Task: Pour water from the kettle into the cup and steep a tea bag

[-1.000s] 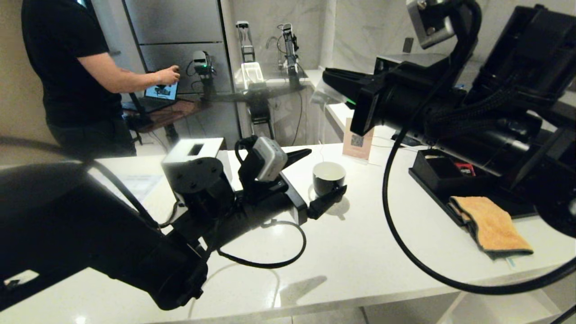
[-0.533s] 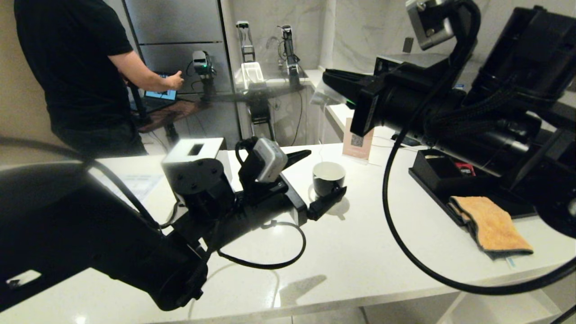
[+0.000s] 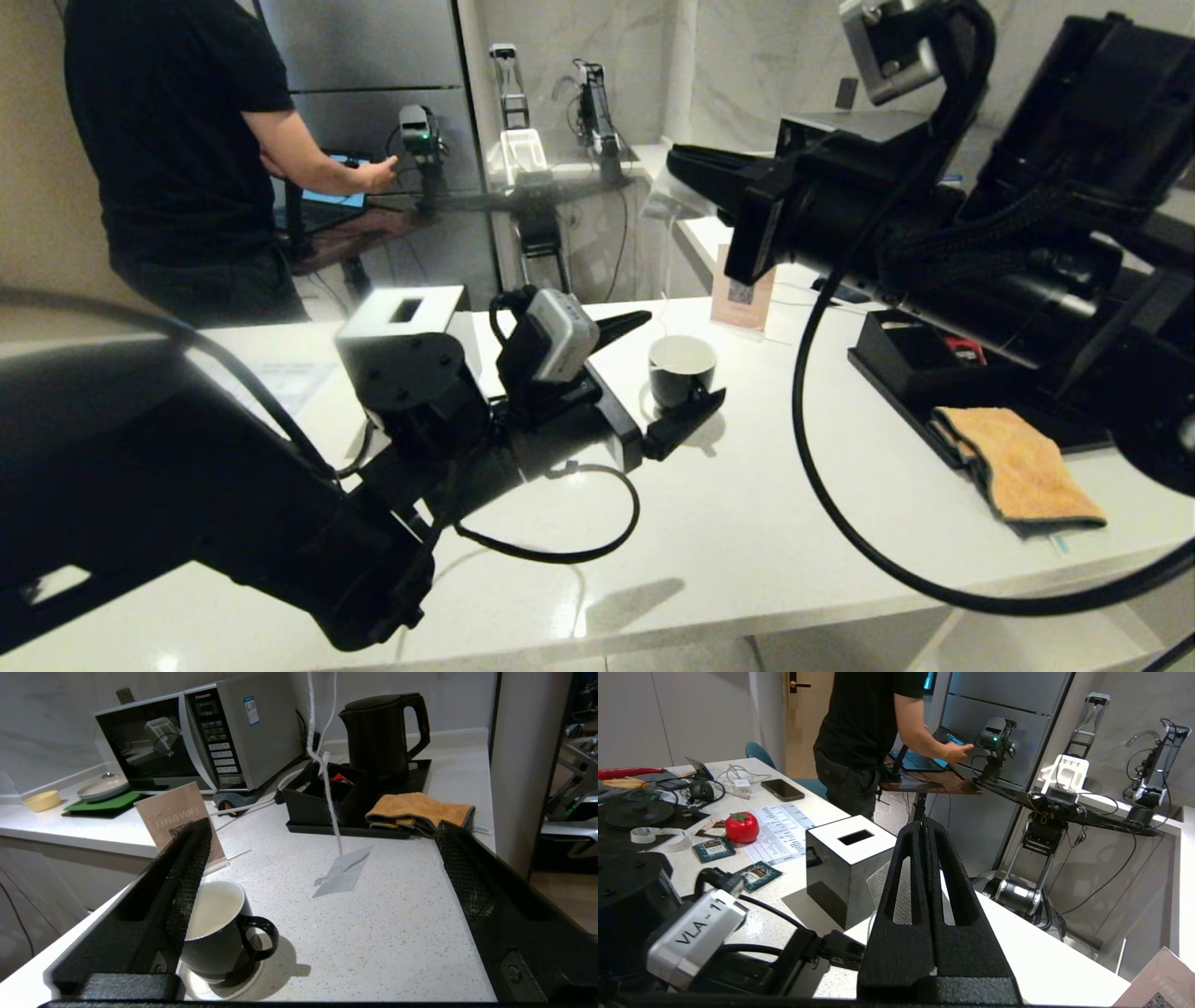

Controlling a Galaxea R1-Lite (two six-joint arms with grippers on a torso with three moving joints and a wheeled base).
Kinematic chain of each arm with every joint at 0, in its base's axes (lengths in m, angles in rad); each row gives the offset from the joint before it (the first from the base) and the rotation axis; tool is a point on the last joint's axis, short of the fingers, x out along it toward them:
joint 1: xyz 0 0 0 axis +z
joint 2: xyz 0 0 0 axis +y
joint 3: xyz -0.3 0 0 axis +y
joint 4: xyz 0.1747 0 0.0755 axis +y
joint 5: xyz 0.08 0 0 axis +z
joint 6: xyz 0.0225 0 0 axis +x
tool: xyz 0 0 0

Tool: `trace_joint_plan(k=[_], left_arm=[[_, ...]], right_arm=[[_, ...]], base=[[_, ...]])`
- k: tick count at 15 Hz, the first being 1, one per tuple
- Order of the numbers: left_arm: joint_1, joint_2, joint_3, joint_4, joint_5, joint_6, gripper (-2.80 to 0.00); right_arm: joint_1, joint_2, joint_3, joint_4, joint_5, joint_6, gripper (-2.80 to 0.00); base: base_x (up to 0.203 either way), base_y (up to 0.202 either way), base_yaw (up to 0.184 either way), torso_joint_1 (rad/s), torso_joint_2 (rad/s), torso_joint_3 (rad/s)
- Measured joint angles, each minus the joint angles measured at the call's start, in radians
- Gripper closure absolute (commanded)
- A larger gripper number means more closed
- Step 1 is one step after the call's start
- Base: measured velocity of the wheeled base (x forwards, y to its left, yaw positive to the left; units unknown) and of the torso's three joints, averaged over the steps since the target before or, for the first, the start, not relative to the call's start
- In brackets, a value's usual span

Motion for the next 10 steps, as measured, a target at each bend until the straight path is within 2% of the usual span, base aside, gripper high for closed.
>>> trace_joint_plan(k=[10], left_arm=[[0.004, 0.005, 0.0, 0.0, 0.009, 0.003, 0.0]], right_arm=[[0.003, 0.0, 0.004, 0.0, 0.0, 0.0, 0.0]], base=[[0.0, 0.0, 0.0, 0.0, 0.0, 0.0]])
